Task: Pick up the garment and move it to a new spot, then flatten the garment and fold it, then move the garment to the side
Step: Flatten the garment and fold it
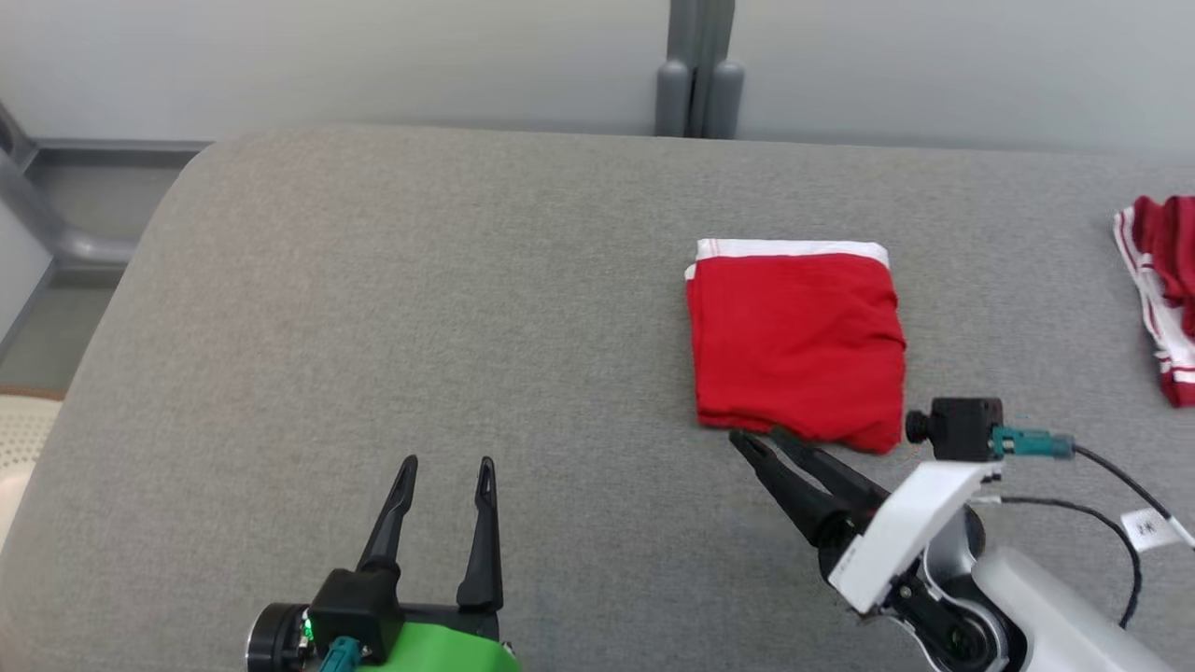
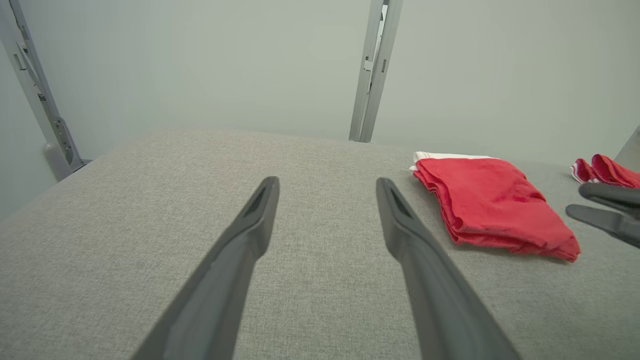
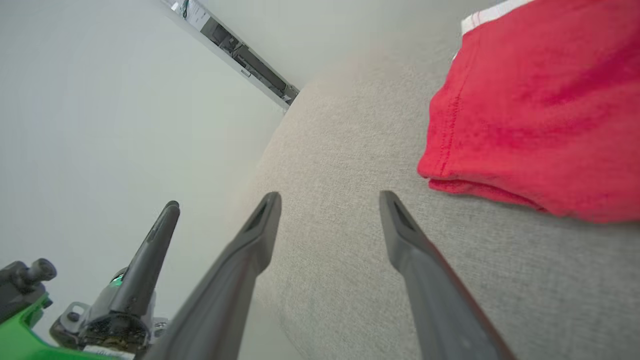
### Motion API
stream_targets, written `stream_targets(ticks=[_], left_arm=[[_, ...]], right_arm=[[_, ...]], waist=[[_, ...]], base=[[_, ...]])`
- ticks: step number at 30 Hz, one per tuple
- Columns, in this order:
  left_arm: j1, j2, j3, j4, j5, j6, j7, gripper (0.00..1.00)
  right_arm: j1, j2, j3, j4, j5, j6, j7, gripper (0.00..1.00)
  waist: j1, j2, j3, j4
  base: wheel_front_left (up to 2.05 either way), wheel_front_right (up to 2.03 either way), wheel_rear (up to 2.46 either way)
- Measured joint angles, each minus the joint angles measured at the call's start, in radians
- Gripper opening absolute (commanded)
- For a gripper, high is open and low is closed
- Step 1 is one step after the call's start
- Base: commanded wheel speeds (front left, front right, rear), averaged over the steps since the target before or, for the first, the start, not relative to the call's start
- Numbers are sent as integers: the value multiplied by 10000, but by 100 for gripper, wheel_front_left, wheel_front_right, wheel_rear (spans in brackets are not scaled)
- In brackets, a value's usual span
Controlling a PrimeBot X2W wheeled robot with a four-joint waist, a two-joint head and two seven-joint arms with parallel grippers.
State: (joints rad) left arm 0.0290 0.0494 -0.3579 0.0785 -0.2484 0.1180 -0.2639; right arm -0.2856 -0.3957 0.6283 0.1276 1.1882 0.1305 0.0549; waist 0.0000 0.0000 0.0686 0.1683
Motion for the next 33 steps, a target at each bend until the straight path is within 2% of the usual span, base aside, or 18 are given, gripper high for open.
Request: stream_targets(ticks=[5, 8, 10, 11, 15, 18, 22, 28, 33], left_arm=[[339, 0, 477, -136, 136, -127, 0, 100], [527, 0, 650, -184, 165, -203, 0, 100], [666, 0, 752, -201, 171, -230, 0, 100], [753, 0, 828, -196, 173, -272, 0, 100], [1034, 0, 1095, -150, 222, -401, 0, 100], [1223, 0, 1279, -100, 301, -514, 0, 100], [1539, 0, 1446, -94, 554, -642, 0, 100], [1954, 2, 1732, -418, 974, -644, 0, 100], [2070, 2, 1787, -537, 1122, -606, 0, 100]], right_arm=[[707, -267, 75, 495, -1116, 0, -2203, 100], [1135, -290, -222, 1166, -1802, 0, -3003, 100], [1327, -282, -502, 1546, -2819, 0, -3135, 100], [1467, -130, -972, 1624, -3296, -2, -3137, 100], [2172, 895, -2978, 1012, -5509, 0, -3166, 100], [2792, 1432, -3751, 445, -6865, 0, -3166, 100], [3361, 1877, -4263, -44, -8178, 0, -3166, 100], [3861, 2364, -4840, -516, -9507, 0, -3168, 100], [4240, 2545, -4736, -541, -10009, 2, -3168, 100]], waist=[[0, 1, -400, -703], [0, 0, -611, -1075], [0, 0, -754, -1284], [0, 0, -836, -1390], [0, 0, -1165, -1724], [0, 0, -1411, -1892], [0, 0, -1724, -2017], [-1, 0, -1943, -2040], [0, 0, -1940, -1890]], base=[[0, 0, 0], [0, 0, 0], [0, 0, 0], [0, 0, 0], [0, 0, 0], [0, 0, 0], [0, 0, 0], [0, 0, 0], [0, 0, 0]])
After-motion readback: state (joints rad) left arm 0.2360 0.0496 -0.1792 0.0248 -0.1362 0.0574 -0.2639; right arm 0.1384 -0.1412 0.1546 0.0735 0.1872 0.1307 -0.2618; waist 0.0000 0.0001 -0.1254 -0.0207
